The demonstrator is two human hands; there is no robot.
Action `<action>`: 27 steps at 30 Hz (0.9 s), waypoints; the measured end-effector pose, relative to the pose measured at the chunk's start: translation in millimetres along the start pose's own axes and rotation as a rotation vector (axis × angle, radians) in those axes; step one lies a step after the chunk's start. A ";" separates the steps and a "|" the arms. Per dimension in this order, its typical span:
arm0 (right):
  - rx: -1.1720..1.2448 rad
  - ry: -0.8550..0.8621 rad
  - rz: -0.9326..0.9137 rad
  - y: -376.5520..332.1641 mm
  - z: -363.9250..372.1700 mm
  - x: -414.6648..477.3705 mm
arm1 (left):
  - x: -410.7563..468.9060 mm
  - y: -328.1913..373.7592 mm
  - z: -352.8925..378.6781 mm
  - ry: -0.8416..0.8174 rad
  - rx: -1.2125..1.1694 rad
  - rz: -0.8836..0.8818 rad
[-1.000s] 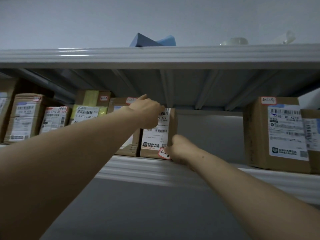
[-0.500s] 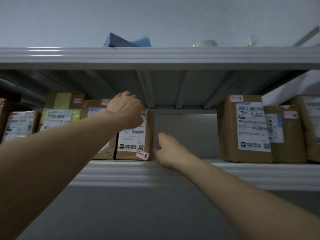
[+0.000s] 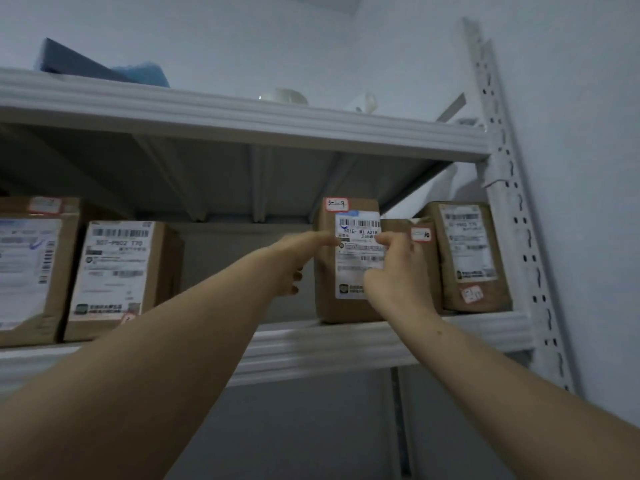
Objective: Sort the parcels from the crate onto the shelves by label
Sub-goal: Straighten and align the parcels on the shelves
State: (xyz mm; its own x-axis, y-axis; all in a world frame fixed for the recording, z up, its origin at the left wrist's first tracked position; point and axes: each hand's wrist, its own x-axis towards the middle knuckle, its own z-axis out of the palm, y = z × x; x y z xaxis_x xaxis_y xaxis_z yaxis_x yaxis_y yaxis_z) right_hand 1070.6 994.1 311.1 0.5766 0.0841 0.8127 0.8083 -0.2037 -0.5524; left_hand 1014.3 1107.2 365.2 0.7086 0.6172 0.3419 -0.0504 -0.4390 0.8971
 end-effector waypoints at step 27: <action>0.098 -0.644 -0.042 -76.9 118.2 -12.0 | -35.6 -8.4 -141.4 0.705 1.181 0.304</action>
State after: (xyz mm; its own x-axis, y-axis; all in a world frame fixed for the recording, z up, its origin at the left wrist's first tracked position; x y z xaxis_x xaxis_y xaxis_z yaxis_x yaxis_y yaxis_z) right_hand 1015.6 1124.0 322.0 0.4760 0.6639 0.5767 0.8210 -0.1005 -0.5619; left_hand 890.0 1181.2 385.0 0.2628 0.4389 0.8592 0.7257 -0.6768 0.1238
